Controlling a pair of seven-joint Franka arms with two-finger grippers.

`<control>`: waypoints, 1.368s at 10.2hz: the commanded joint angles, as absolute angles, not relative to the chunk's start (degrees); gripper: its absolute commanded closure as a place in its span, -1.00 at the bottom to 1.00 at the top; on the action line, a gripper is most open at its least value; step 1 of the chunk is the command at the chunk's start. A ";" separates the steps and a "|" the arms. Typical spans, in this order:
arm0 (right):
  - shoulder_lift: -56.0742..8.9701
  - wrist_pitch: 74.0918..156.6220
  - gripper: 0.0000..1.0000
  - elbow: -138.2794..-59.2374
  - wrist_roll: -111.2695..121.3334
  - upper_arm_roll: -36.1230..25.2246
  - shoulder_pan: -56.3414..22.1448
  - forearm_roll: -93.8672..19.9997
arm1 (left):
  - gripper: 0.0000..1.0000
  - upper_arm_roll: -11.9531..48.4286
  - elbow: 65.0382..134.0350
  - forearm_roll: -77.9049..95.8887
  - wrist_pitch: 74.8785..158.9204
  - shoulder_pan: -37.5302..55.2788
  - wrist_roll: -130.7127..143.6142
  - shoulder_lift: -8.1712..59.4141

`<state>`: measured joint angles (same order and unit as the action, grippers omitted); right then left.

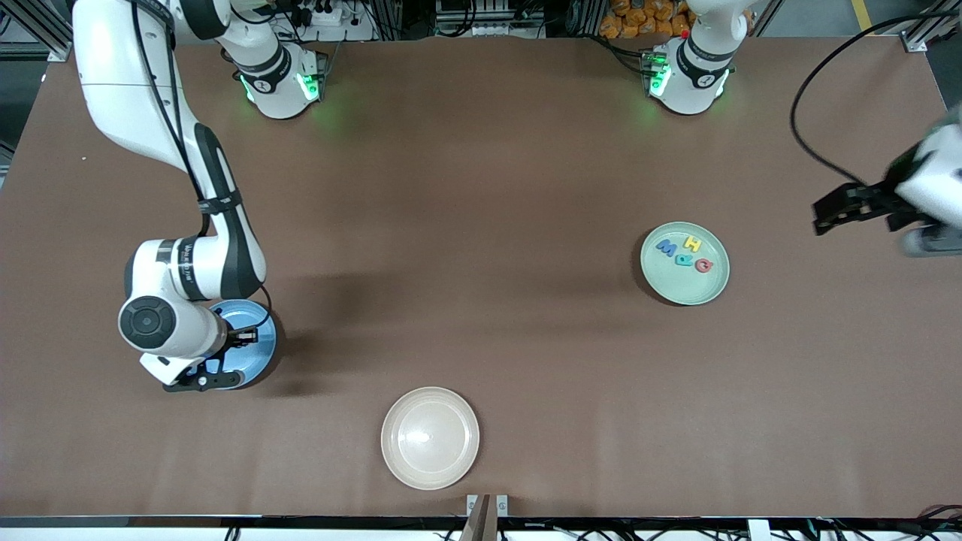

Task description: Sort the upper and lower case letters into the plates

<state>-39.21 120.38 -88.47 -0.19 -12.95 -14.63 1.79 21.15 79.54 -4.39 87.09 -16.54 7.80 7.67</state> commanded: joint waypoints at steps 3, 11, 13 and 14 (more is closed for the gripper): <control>-32.11 120.15 -1.00 -90.78 0.17 -12.13 -12.23 -0.18 | -1.00 8.44 82.69 -1.14 86.04 -4.84 4.40 2.91; -0.45 119.10 -1.00 -118.91 8.87 -0.57 -1.01 -0.18 | -1.00 3.78 87.54 -1.23 86.48 0.44 4.57 -0.97; -0.09 118.22 -1.00 -115.08 9.14 -0.53 -0.36 -0.18 | -1.00 3.78 87.54 -1.23 86.48 0.35 4.57 -0.97; 0.35 117.08 -1.00 -112.09 9.14 -0.61 -0.26 -0.09 | -1.00 3.78 87.54 -1.23 86.48 0.35 4.57 -0.97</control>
<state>-0.55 118.49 -115.22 7.92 -1.86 -1.94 0.73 4.69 85.98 -2.14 86.21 -0.29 4.94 0.56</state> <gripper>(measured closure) 0.000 0.000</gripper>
